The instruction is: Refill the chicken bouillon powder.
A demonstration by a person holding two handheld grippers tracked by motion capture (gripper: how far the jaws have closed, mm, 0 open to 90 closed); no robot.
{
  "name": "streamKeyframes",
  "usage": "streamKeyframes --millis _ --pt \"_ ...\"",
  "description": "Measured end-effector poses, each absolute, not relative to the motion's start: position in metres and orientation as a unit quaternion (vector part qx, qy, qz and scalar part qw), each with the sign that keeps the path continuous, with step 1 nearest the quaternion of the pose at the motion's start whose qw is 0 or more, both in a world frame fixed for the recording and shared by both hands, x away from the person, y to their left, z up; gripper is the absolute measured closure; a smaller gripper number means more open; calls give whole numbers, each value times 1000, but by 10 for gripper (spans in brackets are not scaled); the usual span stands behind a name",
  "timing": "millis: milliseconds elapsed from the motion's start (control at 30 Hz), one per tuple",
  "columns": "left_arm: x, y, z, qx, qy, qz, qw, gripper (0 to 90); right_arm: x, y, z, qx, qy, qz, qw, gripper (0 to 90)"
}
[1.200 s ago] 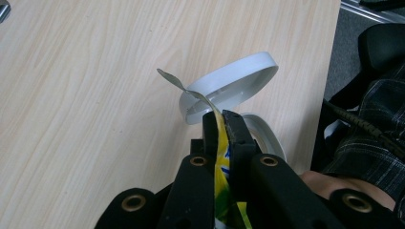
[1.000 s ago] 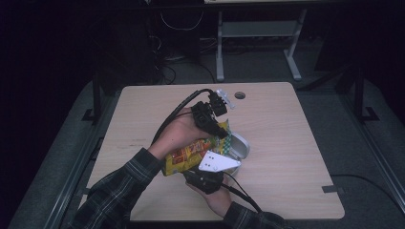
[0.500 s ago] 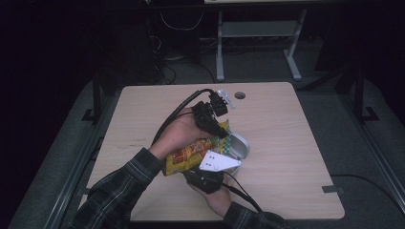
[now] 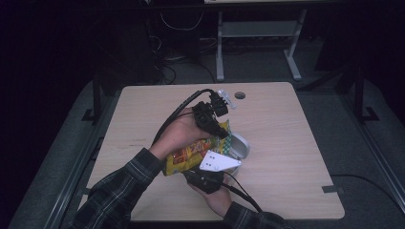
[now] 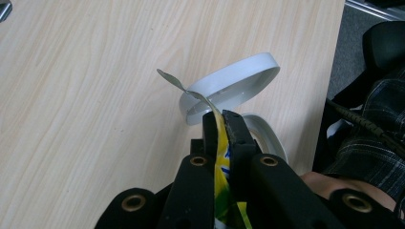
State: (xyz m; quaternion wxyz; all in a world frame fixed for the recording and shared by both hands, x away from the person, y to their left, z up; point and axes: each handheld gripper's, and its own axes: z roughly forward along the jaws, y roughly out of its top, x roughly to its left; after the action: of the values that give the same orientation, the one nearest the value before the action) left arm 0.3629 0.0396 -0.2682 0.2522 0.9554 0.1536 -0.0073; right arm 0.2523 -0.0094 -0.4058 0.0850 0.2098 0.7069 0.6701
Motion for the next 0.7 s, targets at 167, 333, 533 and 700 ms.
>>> streamKeyframes --millis 167,333,533,700 --pt "363 39 -268 956 153 -7 251 896 252 -10 -406 210 707 670 85 900" --pt "363 39 -268 955 154 -6 253 896 252 -10 -406 210 706 671 85 900" --pt "363 39 -268 955 155 -6 254 897 253 -10 -406 210 706 671 86 900" --pt "363 39 -268 955 155 -4 255 896 253 -10 -406 210 706 671 86 900"
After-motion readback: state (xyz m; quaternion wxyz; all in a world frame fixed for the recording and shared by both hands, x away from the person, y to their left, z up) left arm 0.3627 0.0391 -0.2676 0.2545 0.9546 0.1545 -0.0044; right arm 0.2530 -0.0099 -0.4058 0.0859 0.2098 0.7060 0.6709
